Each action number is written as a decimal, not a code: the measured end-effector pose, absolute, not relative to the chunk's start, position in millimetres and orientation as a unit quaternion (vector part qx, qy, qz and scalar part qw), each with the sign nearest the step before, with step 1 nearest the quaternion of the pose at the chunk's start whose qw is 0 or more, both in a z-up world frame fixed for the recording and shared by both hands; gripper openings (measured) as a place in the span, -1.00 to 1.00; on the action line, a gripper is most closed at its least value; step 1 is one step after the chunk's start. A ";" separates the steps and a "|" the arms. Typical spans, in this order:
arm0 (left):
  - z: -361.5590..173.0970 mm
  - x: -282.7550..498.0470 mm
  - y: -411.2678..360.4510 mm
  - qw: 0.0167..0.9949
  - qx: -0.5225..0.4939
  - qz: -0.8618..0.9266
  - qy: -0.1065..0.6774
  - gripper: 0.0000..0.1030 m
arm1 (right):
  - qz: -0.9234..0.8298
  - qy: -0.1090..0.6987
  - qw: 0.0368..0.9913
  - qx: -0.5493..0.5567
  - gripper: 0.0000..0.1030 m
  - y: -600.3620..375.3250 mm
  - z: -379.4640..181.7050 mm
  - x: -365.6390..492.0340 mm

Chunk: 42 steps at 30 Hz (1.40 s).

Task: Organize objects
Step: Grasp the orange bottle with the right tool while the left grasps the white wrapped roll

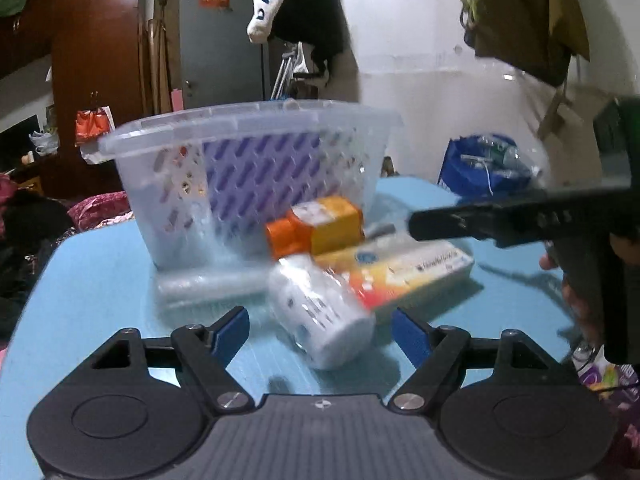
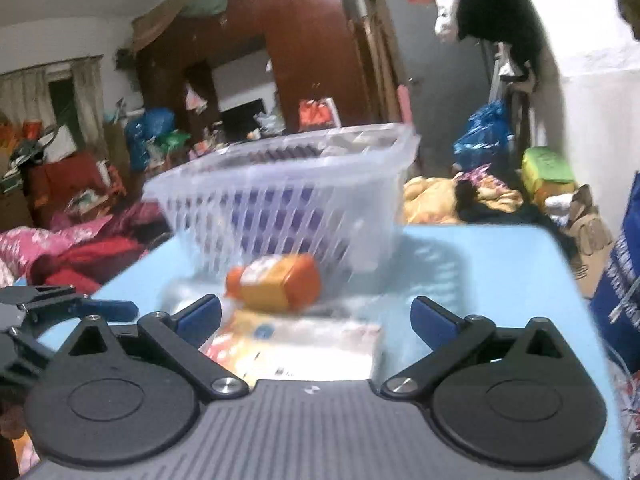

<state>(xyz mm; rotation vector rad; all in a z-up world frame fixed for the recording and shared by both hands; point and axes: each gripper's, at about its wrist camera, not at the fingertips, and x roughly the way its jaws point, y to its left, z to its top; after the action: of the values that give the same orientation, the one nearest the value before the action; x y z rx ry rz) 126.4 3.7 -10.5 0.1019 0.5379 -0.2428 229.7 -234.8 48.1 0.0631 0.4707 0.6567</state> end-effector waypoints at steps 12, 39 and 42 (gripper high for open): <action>-31.8 143.7 2.1 0.951 0.005 -0.110 0.290 0.15 | 0.305 0.241 0.921 0.003 0.97 -182.8 40.0 238.1; -30.7 148.8 3.7 0.964 0.010 -0.070 0.257 0.07 | 0.290 0.251 0.924 0.011 0.73 -217.0 43.2 234.7; -31.5 149.7 2.0 0.963 0.008 -0.066 0.260 0.05 | 0.300 0.231 0.925 0.032 0.73 -234.9 44.2 231.7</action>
<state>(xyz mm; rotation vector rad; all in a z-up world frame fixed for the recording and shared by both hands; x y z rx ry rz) 149.7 2.0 -31.5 0.0164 0.5265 -0.1331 231.7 -234.9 44.2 0.0646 0.4738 0.6159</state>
